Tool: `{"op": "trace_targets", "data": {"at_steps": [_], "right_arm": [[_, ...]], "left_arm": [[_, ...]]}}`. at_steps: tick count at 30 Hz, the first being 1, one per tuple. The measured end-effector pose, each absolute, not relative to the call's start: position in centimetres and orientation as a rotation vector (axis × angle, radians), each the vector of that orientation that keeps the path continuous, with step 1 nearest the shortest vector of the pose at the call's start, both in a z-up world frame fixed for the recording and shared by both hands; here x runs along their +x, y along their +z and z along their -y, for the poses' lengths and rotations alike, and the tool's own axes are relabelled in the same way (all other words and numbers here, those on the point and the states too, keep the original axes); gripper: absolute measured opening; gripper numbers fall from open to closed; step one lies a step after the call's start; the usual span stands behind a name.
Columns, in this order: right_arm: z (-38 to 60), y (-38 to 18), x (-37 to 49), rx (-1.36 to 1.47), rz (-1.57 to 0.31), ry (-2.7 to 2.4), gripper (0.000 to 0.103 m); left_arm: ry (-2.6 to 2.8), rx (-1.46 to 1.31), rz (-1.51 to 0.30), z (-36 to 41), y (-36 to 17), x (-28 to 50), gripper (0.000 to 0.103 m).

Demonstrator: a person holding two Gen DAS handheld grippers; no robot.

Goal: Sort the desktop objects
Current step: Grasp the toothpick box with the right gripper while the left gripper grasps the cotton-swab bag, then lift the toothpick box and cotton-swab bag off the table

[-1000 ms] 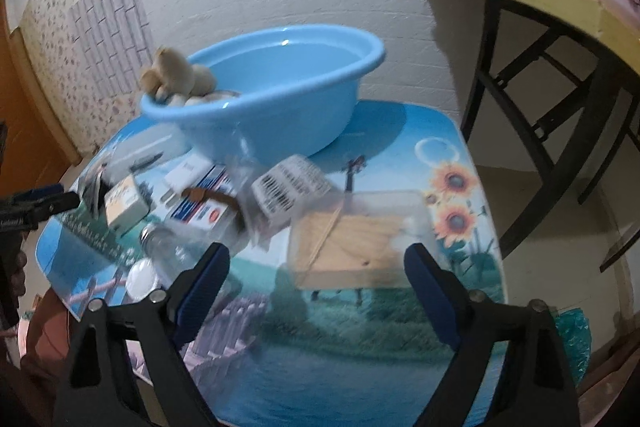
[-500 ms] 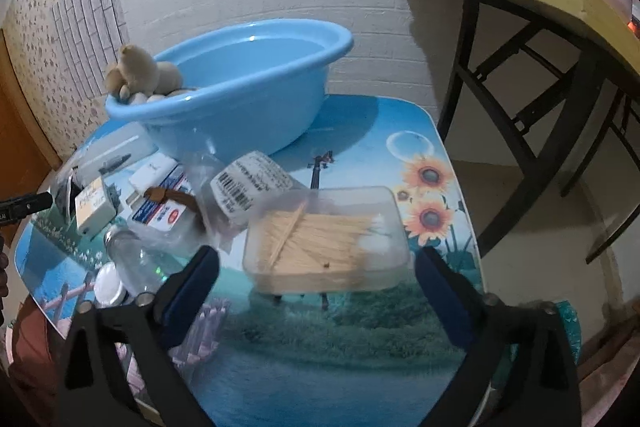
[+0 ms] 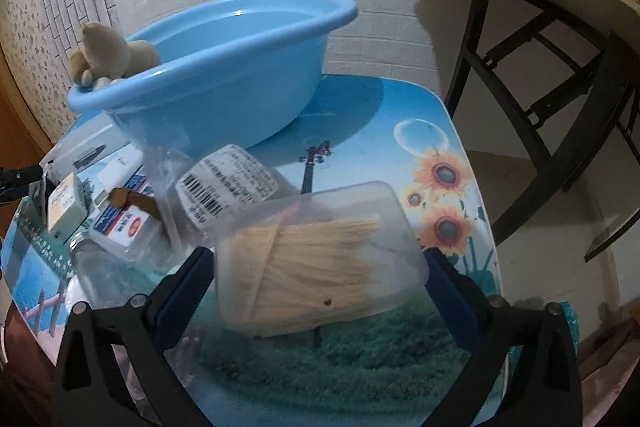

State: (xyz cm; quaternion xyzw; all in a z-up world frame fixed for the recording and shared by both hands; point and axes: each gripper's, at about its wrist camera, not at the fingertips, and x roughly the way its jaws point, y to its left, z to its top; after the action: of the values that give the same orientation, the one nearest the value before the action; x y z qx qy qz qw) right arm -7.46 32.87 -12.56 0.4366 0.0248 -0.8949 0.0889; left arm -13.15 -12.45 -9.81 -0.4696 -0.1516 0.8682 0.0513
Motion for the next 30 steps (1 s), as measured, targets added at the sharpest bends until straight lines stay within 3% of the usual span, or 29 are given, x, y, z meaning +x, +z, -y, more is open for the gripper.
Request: {"op": "trace_targets", "data": {"at_steps": [1,3,5,9,12,15,30], "right_arm": [[-32.9,-12.5,-7.6,1.296,-0.076,-2.665,0.103],[-33.0,-12.6,-7.9,1.294,-0.069,-2.665,0.103],[-33.1,-12.7,-8.1,1.297,-0.066,-2.669,0.103],[-32.9,-12.5,-7.9,1.251,-0.061,-2.675,0.103],[-32.7,-12.1,-7.5,1.212,-0.078,-2.691,0.093],[-32.8,-12.0,-7.3,1.216,-0.077,-2.678,0.093],[-32.7,-11.9,-4.3,1.188,-0.093,-2.612,0.093]], "left_arm": [[2.636,-1.430,0.463,12.4,-9.8,-13.3,0.100],[2.622,-1.424,0.470,12.3,-9.7,-13.6,0.080],[2.614,-1.404,0.469,12.1,-9.5,-13.6,0.073],[2.631,-1.396,0.425,11.8,-8.9,-13.3,0.064],[2.671,-1.375,0.380,11.8,-8.1,-12.9,0.055],[2.682,-1.375,0.372,12.1,-7.7,-12.5,0.049],[2.706,-1.396,0.319,12.7,-7.5,-9.0,0.043]]}}
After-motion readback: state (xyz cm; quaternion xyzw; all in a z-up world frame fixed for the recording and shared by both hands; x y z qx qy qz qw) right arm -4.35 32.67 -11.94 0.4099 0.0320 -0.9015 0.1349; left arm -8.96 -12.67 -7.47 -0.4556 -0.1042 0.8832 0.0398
